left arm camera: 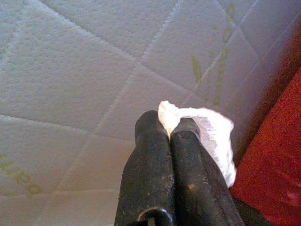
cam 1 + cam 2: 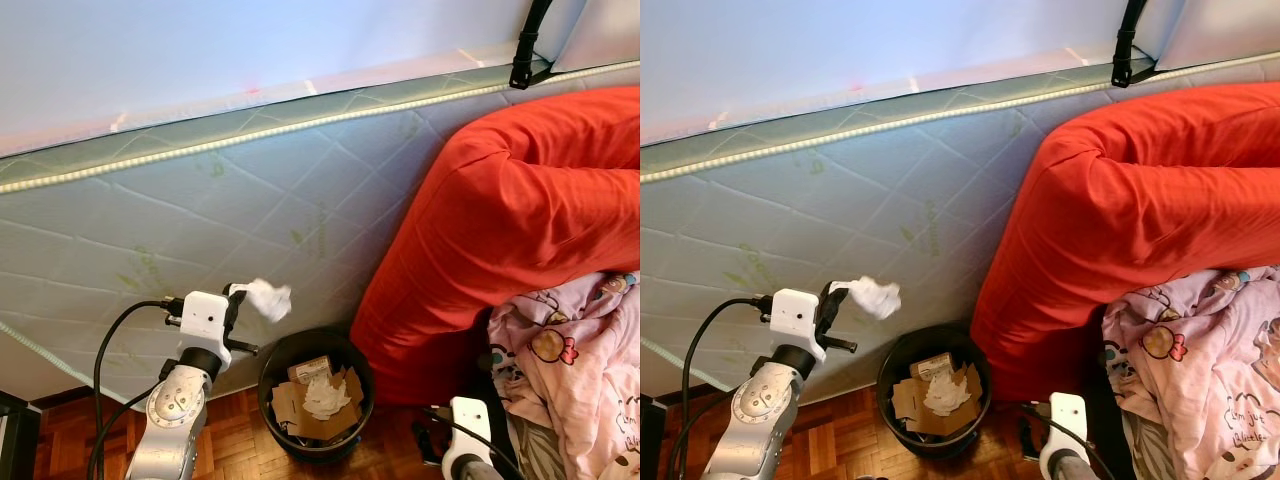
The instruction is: Clean up the room
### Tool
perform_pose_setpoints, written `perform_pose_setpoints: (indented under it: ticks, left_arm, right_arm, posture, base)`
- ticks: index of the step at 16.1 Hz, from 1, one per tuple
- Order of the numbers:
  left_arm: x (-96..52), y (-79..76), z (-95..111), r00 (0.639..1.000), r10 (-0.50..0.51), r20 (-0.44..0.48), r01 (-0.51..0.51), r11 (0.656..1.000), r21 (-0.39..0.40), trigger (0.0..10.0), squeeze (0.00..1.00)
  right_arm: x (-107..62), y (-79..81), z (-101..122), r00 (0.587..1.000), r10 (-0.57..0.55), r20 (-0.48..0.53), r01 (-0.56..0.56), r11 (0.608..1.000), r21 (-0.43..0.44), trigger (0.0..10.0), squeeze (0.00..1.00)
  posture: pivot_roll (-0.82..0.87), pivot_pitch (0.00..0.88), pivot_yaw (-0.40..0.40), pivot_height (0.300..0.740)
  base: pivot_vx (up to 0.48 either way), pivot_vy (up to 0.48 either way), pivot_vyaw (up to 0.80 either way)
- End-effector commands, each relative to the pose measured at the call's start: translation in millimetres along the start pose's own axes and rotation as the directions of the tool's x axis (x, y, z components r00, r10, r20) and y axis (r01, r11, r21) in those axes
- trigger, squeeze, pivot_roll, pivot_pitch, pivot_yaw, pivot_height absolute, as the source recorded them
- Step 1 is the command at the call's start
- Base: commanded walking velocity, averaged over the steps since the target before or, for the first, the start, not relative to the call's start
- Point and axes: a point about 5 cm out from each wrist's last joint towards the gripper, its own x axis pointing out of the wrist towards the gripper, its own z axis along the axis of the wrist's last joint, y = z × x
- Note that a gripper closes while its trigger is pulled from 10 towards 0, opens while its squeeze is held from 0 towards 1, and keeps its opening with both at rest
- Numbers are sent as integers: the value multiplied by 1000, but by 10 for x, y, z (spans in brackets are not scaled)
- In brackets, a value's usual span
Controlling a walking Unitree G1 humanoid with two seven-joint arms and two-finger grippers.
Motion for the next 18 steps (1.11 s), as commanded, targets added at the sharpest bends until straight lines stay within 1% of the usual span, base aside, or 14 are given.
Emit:
perform_pose_setpoints:
  ticks: [1,3,4,5,6,8,10,12,18]
  left_arm:
    - [-15,35,-33,1000,11,-22,-12,1000,-25,10000,0]
    - [-9,52,-36,1000,2,-26,-3,999,-32,10000,0]
    - [2,73,-30,1000,2,-24,-3,999,-46,10000,0]
    - [6,80,-29,1000,4,-25,-5,999,-50,10000,0]
    - [12,95,-28,1000,13,-25,-14,998,-63,10000,0]
    - [17,102,-29,1000,14,-26,-16,997,-72,10000,0]
    - [20,96,-28,1000,8,-25,-10,997,-75,10000,0]
    - [28,65,-28,1000,-2,-25,0,997,-82,10000,0]
    - [32,47,-38,999,-17,-29,15,996,-91,10000,0]
  right_arm:
    - [-15,-27,-46,1000,-8,-16,8,1000,-2,10000,0]
    - [-10,-19,-28,1000,-8,-8,8,1000,-18,10000,0]
    - [0,25,-6,1000,5,0,-5,1000,-27,10000,0]
    - [2,37,-2,1000,8,0,-8,999,-37,10000,0]
    - [5,60,9,1000,18,7,-17,998,-68,10000,0]
    - [11,86,23,1000,24,13,-24,998,-62,10000,0]
    - [12,86,19,1000,21,5,-21,998,-67,10000,0]
    - [9,65,7,1000,16,-4,-16,997,-81,10000,0]
    - [5,31,6,1000,8,-2,-8,997,-82,10000,0]
  posture:
    - [123,149,-16,713]
    - [123,151,-22,693]
    - [125,149,-25,684]
    - [125,149,-25,684]
    - [123,147,-25,684]
    - [124,145,-26,684]
    - [124,145,-26,684]
    - [122,133,-27,655]
    - [120,137,-30,655]
  base:
    - [0,0,0]
    - [0,0,0]
    - [0,0,0]
    - [0,0,0]
    - [0,0,0]
    - [0,0,0]
    - [0,0,0]
    - [0,0,0]
    - [0,0,0]
